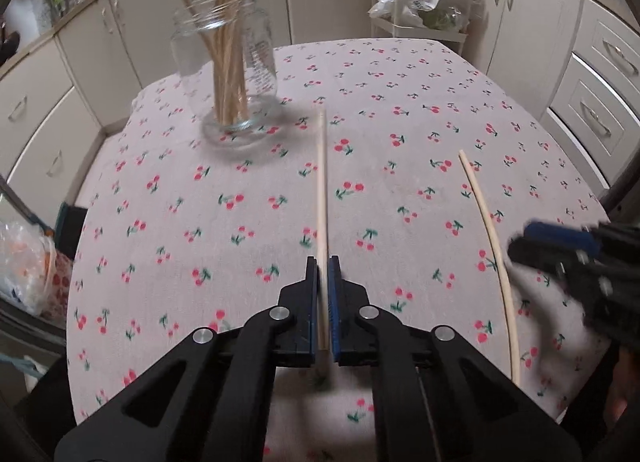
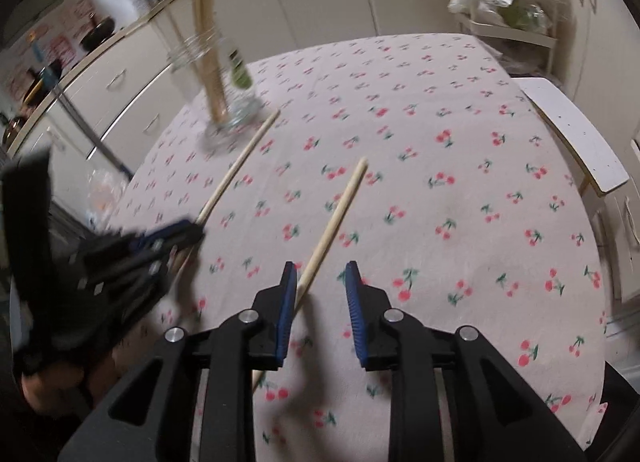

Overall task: Organize utensils
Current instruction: 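Lower both grippers to the last two chopsticks and close the left gripper on one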

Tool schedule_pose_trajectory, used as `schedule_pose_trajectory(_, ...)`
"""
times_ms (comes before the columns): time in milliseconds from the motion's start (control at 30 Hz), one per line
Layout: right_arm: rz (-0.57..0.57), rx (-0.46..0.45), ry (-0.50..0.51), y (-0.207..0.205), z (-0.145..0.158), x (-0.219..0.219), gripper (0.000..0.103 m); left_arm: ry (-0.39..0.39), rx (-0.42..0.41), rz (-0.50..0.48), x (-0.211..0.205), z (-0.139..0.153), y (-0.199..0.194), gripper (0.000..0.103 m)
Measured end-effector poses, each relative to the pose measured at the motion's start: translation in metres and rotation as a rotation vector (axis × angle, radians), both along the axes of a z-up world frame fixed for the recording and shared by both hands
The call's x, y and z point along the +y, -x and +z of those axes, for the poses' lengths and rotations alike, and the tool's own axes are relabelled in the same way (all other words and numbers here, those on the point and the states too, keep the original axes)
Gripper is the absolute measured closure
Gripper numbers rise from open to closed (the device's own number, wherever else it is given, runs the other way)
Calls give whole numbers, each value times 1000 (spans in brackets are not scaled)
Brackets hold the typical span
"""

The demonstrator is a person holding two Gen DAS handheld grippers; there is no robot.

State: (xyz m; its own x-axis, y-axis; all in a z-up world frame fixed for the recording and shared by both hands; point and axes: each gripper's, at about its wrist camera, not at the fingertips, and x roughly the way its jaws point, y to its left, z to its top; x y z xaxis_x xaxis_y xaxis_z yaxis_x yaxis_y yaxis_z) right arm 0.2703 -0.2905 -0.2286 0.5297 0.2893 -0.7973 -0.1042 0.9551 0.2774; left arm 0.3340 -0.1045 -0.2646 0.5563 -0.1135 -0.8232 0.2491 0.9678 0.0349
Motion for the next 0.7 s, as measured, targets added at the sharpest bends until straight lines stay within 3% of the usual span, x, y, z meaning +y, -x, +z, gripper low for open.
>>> schedule_pose_trajectory(233,-3,10,102,-35,-6,18,77,76,105,5,16,8,28,97)
schedule_pose_trajectory(300,-6,7,124,-42,-6,19,77,67,77,15,19,17,20,94)
schedule_pose_trajectory(367,-9,12,114,-45,-7,15,77,75,58,26,19,23,6,73)
schedule_pose_trajectory(433,-10,10,109,-46,-8,11,77,64,23,24,13,28,-9,62)
schedule_pose_trajectory(633,-6,18,76,-45,-8,3,82,3,31,5,-11,14,-60,60)
schedule_pose_trajectory(700,4,12,78,-46,-8,3,90,0,37,8,-12,9,-68,62)
